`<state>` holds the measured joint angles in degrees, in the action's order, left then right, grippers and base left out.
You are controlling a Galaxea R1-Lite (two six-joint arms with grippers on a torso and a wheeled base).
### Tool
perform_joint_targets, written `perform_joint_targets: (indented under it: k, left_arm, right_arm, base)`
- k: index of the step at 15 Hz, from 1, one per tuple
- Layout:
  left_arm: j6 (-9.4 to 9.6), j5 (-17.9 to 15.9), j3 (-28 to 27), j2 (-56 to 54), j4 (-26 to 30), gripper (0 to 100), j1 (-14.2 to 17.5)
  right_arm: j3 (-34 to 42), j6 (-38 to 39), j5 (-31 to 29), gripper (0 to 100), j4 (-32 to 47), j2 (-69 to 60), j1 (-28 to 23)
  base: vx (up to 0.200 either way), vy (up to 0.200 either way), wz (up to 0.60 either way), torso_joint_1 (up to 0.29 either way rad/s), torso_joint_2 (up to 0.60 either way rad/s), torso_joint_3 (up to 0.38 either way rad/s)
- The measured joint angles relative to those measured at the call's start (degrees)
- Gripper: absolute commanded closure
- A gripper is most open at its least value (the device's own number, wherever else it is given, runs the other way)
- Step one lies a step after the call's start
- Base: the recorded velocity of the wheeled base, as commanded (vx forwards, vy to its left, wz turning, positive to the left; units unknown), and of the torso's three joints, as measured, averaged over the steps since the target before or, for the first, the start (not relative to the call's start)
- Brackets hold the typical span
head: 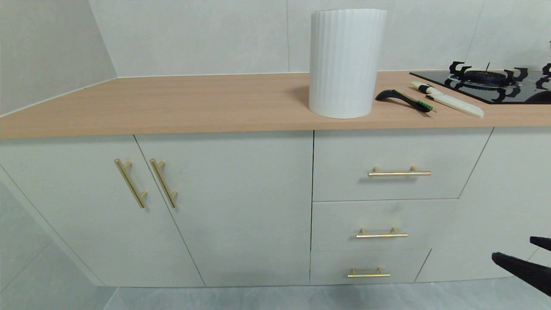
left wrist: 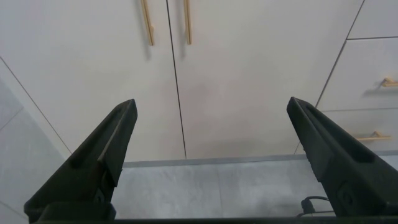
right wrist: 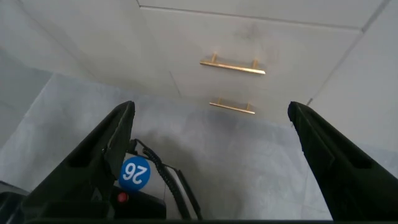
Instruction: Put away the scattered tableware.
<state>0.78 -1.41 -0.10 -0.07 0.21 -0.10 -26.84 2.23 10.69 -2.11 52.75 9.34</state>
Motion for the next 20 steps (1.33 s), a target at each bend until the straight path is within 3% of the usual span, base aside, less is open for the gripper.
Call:
perform_joint_targets:
  k: [5, 7, 13, 20]
  left_arm:
    - [0.01, 0.0, 0.0, 0.0, 0.0, 0, 0.0]
    - [0.01, 0.0, 0.0, 0.0, 0.0, 0, 0.0]
    - [0.0, 0.0, 0.0, 0.0, 0.0, 0, 0.0]
    - [0.0, 0.0, 0.0, 0.0, 0.0, 0, 0.0]
  right_arm:
    - [-11.3, -0.5, -0.4, 0, -0.2, 17.5, 1.4]
    - [-12.6, -0.6, -1.4, 0, -1.7, 23.5, 2.5]
    - [-8.9, -0.5, -8.2, 0, -18.5, 41.7, 5.9]
    - [-7.2, 1.8, -14.2, 0, -34.9, 58.2, 6.0]
  base:
    - [0.0, 0.0, 0.0, 0.0, 0.0, 0.0]
    - [0.0, 0.0, 0.0, 0.0, 0.0, 0.0]
    - [0.0, 0.0, 0.0, 0.0, 0.0, 0.0]
    - [0.0, 0.0, 0.0, 0.0, 0.0, 0.0]
